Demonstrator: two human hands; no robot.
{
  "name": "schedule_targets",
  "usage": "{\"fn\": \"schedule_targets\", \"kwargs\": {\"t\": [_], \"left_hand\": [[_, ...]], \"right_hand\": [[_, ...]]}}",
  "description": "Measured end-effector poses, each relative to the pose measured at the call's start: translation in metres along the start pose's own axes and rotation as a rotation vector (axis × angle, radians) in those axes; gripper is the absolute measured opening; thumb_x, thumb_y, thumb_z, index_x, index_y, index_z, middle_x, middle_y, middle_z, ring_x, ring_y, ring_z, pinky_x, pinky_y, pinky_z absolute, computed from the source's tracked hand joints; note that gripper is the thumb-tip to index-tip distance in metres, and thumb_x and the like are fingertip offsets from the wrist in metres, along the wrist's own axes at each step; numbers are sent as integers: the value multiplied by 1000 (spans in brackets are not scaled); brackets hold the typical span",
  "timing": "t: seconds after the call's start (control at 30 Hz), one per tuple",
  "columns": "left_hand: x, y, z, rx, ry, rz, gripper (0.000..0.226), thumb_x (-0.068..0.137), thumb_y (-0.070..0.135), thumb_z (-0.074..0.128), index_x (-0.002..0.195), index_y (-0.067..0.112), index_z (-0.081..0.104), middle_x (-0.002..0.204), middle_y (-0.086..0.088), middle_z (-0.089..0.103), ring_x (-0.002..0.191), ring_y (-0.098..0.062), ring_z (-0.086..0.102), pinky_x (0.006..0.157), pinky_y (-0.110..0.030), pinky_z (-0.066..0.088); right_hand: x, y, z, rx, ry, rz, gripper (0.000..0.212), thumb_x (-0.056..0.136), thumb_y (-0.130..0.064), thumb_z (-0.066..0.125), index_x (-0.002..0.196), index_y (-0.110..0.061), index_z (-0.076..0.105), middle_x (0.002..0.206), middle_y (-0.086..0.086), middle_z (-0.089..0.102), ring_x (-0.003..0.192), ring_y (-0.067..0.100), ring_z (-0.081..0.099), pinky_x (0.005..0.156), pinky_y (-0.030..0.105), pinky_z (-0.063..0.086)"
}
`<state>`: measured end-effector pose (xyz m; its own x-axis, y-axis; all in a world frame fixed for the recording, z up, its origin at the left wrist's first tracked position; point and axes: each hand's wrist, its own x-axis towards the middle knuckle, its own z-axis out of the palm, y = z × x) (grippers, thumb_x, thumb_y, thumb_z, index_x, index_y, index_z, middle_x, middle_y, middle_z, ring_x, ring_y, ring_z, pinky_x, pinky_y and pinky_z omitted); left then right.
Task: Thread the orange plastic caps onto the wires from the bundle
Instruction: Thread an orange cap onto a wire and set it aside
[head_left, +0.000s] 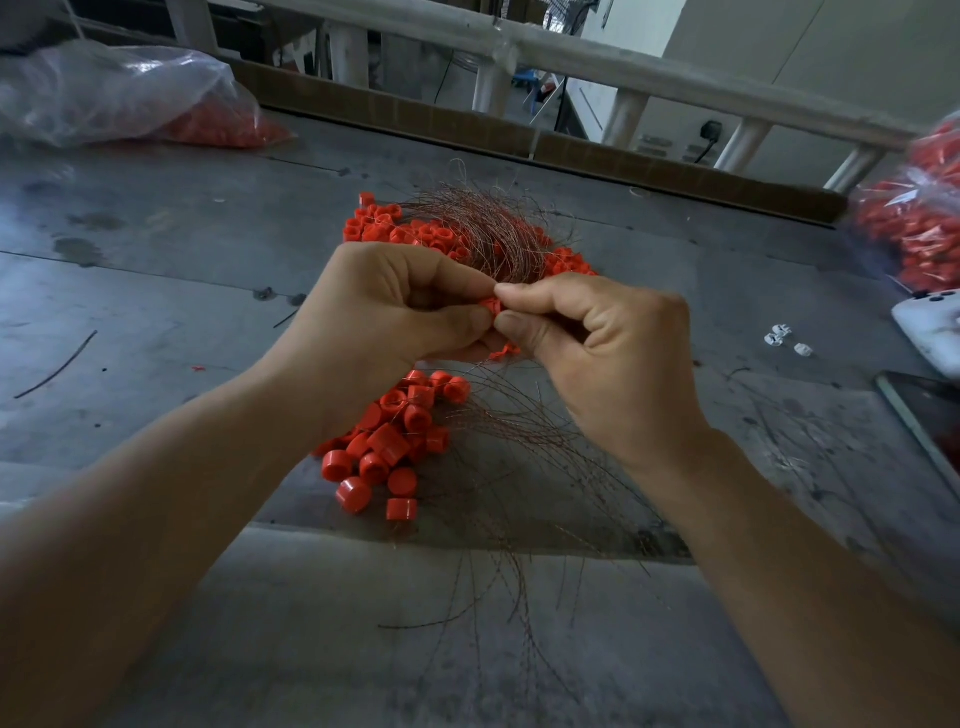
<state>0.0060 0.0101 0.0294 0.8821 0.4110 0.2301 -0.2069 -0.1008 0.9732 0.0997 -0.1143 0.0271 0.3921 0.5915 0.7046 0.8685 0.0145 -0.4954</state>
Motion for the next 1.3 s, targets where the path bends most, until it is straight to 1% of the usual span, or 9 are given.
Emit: {"fn": "schedule_targets", "kwargs": {"t": [0.17, 0.5, 0.63, 0.73, 0.83, 0.9, 0.97, 1.07, 1.3], "left_hand": [[0, 1, 0, -175, -49, -72, 16, 60, 8, 63, 68, 15, 75, 65, -7, 71, 62, -14, 69, 56, -16, 53], [-2, 3, 0, -277, -101, -92, 18, 61, 5, 59, 72, 7, 74, 65, -9, 70, 60, -15, 69, 54, -17, 53], [-2, 4, -2, -256, -130, -92, 19, 61, 7, 61, 74, 10, 73, 66, -9, 70, 62, -16, 69, 54, -18, 53], [-1, 4, -5, -230, -172, -101, 29, 59, 12, 64, 88, 10, 65, 68, -9, 70, 64, -16, 70, 55, -20, 54], [-1, 4, -7, -222, -211, -127, 38, 60, 11, 63, 98, 10, 59, 70, -10, 71, 66, -18, 70, 56, -19, 54], [-1, 4, -6, -223, -233, -135, 39, 60, 12, 64, 99, 11, 59, 71, -9, 71, 66, -17, 70, 56, -19, 54], [-2, 4, -7, -228, -247, -144, 40, 60, 11, 64, 99, 11, 59, 71, -9, 71, 65, -17, 70, 56, -20, 55], [-2, 4, -6, -239, -258, -152, 41, 63, 9, 63, 103, 10, 57, 70, -9, 71, 63, -17, 69, 56, -20, 55], [-4, 5, -2, -198, -255, -85, 51, 66, 18, 72, 114, 16, 52, 72, -7, 72, 68, -17, 70, 59, -20, 54]], "right_hand": [[1, 1, 0, 51, 20, -12, 19, 75, -9, 69, 92, 0, 69, 83, -5, 63, 82, 8, 63, 69, 16, 53], [1, 3, 0, 236, 29, -39, 28, 73, -4, 69, 99, -7, 59, 76, -3, 61, 67, 5, 60, 63, 14, 48], [3, 2, -3, 337, -35, 59, 26, 71, -8, 68, 95, -15, 61, 78, -2, 62, 73, 15, 63, 66, 30, 53], [5, 0, -6, 365, -96, 113, 20, 70, -11, 69, 82, -25, 61, 80, -5, 61, 75, 15, 63, 65, 34, 54], [6, -1, -10, 428, -178, 209, 15, 67, -19, 71, 79, -23, 63, 76, -11, 63, 72, 7, 63, 66, 25, 54], [6, 0, -13, 446, -249, 255, 21, 67, -22, 68, 87, -23, 64, 76, -11, 63, 74, 6, 63, 68, 21, 53], [6, 0, -16, 393, -345, 250, 27, 70, -24, 63, 96, -28, 62, 84, -10, 61, 83, 7, 61, 76, 23, 52], [8, -1, -18, 281, -438, 202, 18, 75, -30, 57, 92, -35, 60, 89, -11, 54, 89, 5, 55, 81, 27, 51], [5, 0, -10, 113, -372, 95, 5, 88, -26, 52, 88, -20, 51, 85, -16, 44, 78, -5, 47, 71, 10, 40]]}}
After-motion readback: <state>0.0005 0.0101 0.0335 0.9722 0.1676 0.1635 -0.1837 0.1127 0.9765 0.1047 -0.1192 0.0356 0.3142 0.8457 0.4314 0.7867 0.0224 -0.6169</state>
